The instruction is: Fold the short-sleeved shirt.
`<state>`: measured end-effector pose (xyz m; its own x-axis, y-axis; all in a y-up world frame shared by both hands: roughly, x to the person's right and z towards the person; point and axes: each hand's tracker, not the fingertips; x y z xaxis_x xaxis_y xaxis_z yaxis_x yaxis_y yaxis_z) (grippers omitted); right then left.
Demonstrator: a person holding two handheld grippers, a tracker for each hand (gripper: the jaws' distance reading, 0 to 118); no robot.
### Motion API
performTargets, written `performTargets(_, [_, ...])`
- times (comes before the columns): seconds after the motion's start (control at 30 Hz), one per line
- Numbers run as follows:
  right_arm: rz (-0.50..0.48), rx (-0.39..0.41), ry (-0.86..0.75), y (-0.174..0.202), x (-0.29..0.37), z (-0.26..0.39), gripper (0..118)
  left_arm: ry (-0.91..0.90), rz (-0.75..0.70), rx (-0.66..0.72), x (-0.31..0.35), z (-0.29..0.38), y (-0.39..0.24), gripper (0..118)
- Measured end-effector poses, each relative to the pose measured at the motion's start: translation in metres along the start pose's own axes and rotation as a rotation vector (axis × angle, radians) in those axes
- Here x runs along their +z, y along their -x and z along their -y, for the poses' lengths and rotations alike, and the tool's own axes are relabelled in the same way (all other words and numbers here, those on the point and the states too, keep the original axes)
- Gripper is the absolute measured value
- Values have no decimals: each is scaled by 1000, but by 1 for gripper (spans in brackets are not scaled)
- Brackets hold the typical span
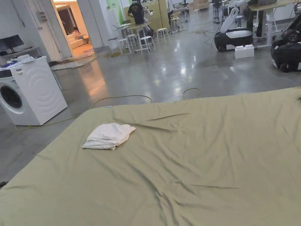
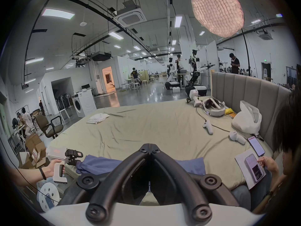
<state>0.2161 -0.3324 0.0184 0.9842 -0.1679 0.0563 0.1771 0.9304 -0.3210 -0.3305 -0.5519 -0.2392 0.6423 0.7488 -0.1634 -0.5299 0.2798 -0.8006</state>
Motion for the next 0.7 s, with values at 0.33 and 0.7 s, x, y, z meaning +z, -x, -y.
performTargets(0.33, [24, -40, 28, -4, -1, 8, 0, 138, 85, 164, -50, 0, 12, 7])
performTargets(0.7, [34, -31, 44, -8, 3, 13, 0, -172, 227, 78, 60, -25, -21, 6])
